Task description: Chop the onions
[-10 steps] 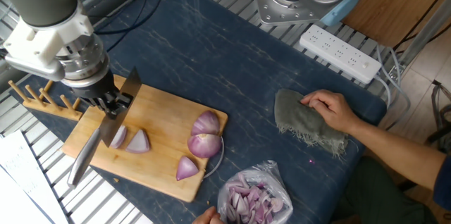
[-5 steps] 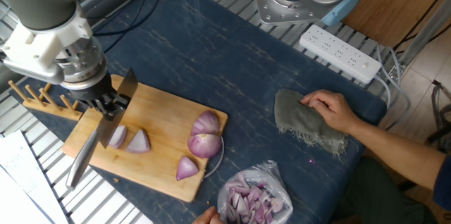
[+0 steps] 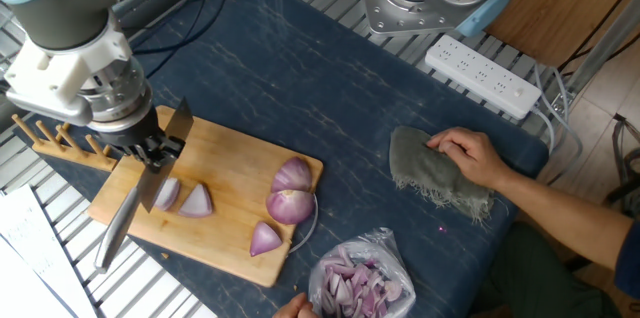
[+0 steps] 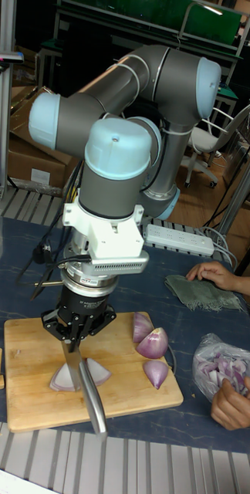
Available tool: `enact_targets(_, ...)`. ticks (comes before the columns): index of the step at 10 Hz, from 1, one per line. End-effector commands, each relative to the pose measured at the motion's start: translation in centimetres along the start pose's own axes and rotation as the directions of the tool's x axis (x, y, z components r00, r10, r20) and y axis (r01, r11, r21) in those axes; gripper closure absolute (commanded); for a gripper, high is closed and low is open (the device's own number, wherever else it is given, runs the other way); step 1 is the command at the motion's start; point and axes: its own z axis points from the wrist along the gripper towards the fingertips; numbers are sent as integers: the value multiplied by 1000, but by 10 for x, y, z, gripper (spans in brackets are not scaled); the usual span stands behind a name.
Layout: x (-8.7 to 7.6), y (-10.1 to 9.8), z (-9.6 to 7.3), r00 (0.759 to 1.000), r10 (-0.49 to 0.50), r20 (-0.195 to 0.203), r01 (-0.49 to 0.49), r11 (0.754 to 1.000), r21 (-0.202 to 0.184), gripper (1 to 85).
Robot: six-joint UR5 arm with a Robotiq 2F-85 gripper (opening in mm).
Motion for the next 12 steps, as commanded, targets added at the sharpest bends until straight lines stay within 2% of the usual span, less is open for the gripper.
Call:
enact_targets(1,3,3,-4,1000,20,-3,-20,1000,4,847)
enact_targets(3,4,5,-6,999,36,-3,-36,999,2,847)
enact_targets(4,2,1,-5,1000,28,1,-28,999,18,847)
enact_targets(5,-1,2,-4,1000,26,8,-26,1000,13,847)
enact_targets(8,-6,-4,-2,1000,-7,17,6,999,35,847)
enact_targets(12,-7,5,2,1000,25,9,-25,1000,-7,847)
